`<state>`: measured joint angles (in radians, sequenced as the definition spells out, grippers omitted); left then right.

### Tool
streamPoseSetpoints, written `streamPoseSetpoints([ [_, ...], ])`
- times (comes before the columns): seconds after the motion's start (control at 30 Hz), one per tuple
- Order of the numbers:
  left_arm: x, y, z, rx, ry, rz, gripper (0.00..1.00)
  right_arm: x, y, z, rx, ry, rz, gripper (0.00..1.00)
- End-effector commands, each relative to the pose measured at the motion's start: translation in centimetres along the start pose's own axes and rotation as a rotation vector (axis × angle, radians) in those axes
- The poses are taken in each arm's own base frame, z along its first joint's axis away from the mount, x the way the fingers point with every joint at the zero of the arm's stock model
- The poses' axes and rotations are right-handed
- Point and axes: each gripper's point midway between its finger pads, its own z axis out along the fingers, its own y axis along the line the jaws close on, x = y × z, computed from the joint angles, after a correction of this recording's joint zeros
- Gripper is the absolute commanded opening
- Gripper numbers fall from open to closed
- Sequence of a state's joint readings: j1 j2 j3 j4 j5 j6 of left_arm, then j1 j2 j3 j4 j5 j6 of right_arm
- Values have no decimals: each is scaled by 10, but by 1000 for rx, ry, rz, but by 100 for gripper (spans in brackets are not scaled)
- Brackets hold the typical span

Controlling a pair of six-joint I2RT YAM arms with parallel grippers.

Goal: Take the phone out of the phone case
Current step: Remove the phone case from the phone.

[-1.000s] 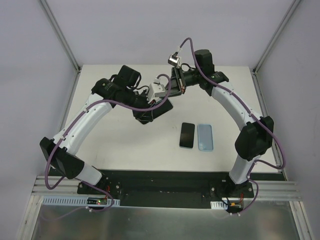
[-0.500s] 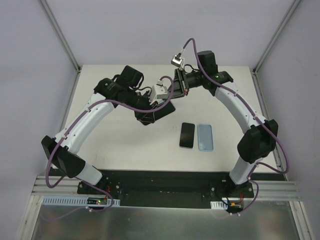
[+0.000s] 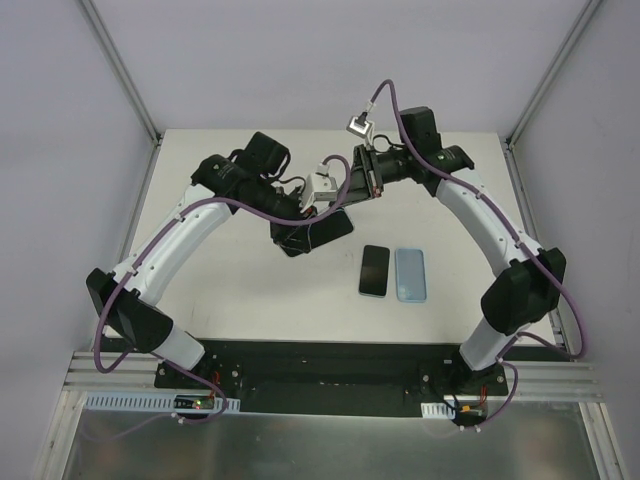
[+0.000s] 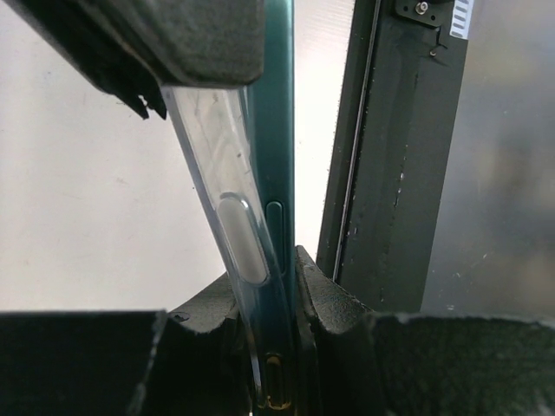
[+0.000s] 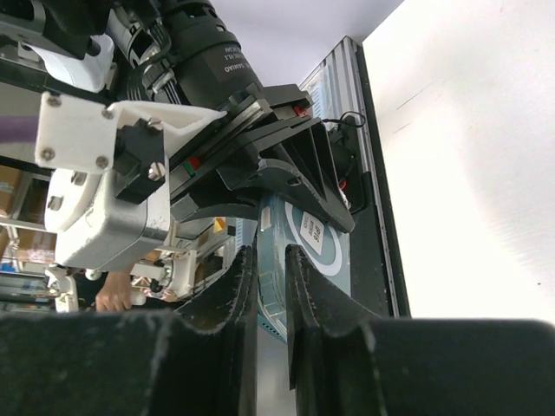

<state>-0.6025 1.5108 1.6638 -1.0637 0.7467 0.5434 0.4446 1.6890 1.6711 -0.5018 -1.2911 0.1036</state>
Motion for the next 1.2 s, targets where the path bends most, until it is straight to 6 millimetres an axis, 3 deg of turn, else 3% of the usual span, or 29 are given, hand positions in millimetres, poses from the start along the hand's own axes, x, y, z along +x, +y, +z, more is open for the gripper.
streamPoseSetpoints([
  [0.0, -59, -41, -37, 106, -241, 193, 0, 0, -55, -14, 217, -55, -74, 0],
  [0.77, -72, -20, -57, 133, -404, 46, 0, 22, -52, -24, 237, -36, -233, 23],
  [1.0, -67, -17, -51, 149, -401, 31, 0, 6, -55, -33, 293, -87, -206, 32],
  [1.17, -59, -13, -45, 162, -390, 18, 0, -14, -43, -48, 291, -156, -184, 39],
])
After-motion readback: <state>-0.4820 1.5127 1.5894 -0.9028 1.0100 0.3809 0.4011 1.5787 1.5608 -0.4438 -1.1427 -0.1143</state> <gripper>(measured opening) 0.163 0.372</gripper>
